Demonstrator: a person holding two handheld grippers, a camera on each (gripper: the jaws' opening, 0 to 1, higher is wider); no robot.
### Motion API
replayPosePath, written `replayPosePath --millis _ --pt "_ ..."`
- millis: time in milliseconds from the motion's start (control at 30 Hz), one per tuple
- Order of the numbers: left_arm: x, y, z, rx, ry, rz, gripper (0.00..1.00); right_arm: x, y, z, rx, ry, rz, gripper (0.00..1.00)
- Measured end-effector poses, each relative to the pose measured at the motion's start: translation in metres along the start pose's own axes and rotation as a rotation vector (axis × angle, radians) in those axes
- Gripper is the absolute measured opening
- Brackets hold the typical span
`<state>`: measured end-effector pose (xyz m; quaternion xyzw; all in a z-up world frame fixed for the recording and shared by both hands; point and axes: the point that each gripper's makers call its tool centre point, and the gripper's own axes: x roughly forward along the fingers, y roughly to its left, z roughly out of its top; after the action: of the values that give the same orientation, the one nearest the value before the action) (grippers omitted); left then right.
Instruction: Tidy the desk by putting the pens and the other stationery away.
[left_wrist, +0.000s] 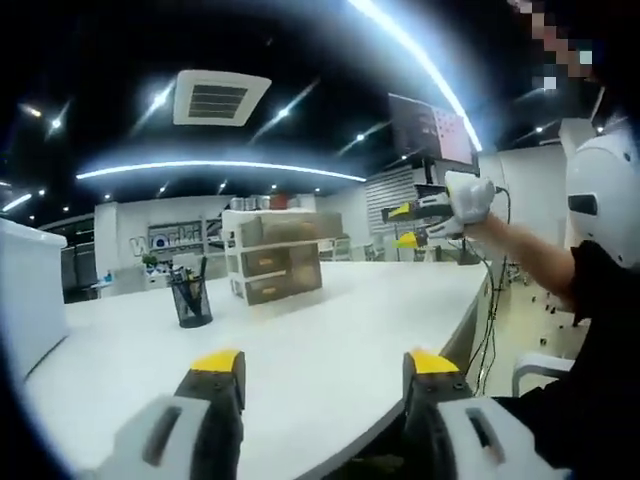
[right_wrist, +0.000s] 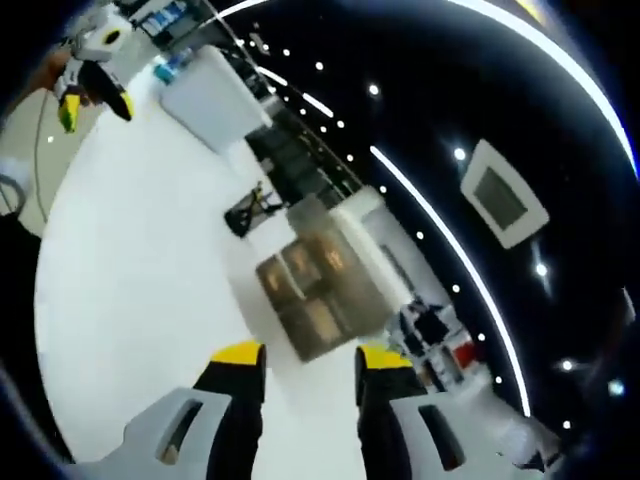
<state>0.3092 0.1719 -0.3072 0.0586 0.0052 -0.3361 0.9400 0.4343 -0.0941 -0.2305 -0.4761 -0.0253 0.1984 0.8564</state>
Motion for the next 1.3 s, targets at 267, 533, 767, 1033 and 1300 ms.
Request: replayPosePath --millis 267,533,767,1033,1300 --pt "-0.005 0.008 -0.002 -0.001 0.006 0.018 0.63 0.037 -0.006 0.013 -0.093 0.003 -0.005 0.3" --pt "-0.011 0.007 -0.009 -0.002 0.029 0.018 0.63 0.068 -0.018 0.03 -0.161 -0.006 -0.023 0.25" --pt "-0.013 0.005 -0.009 0.006 0.036 0.01 0.63 0.098 -0.02 0.03 -0.2 0.013 -0.005 0.2" --pt "-0.017 0.005 -0.006 0.014 0.035 0.017 0.63 0.121 -0.022 0.021 -0.251 0.051 -0.009 0.18" --pt "-0.019 0.003 -0.004 0.022 0.038 0.017 0.63 0.134 -0.026 0.024 -0.288 0.052 -0.025 0.15"
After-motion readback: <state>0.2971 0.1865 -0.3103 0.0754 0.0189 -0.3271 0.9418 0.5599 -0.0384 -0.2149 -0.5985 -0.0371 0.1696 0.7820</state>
